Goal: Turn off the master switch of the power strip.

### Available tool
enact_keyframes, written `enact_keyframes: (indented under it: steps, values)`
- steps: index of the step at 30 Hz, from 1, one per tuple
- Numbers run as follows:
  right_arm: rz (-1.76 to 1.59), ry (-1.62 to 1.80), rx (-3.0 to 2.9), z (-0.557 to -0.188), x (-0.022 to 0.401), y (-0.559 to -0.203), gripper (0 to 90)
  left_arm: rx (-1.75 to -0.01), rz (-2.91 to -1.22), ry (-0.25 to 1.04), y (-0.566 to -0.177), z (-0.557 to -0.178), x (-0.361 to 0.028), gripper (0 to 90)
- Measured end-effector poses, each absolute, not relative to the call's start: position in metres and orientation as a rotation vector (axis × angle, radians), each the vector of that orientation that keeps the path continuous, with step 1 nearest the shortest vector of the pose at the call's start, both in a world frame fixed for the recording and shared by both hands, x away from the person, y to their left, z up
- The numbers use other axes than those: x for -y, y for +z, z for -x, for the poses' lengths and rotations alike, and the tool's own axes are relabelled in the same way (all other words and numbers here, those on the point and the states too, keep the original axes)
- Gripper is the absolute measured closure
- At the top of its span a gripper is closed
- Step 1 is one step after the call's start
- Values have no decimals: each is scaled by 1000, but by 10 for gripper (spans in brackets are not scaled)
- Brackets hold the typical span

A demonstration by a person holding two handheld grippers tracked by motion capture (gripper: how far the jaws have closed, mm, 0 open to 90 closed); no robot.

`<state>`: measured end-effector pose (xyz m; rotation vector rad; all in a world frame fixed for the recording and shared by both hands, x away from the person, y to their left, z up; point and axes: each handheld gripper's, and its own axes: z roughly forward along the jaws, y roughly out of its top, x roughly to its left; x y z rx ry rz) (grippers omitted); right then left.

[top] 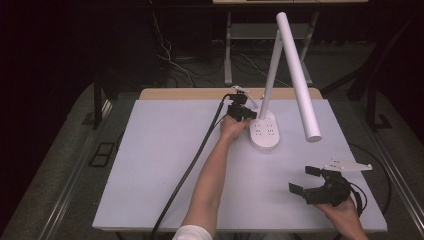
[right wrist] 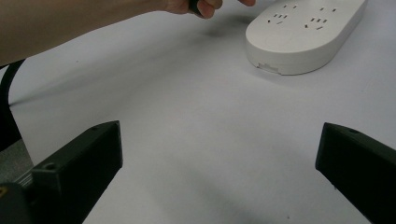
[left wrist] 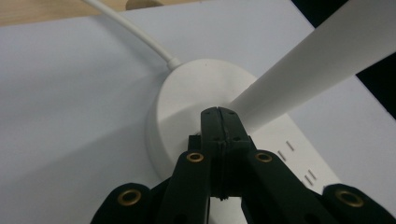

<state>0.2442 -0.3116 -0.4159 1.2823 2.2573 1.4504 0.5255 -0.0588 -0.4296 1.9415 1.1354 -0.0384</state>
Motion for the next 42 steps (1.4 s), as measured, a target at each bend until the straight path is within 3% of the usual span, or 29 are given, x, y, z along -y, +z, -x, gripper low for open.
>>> enact_keyframes:
  steps: [13,25,30,38,42]
  values:
    - [-1277,1439,-2268,-246,311,-417,0,-1120,-1861,-1,-425,-520,33,892]
    - [-1277,1440,-2269,-246,311,-418,0,-1041,-1873,86,-399,-501,18,748]
    - [-1277,1440,-2270,-246,311,-418,0,-984,-1890,108,-389,-494,9,638]
    - [-1274,1439,-2275,-246,310,-417,0,-917,-1920,73,-378,-478,-9,210]
    - [-1270,1442,-2275,-246,310,-417,0,-873,-1967,63,-372,-469,-21,108]
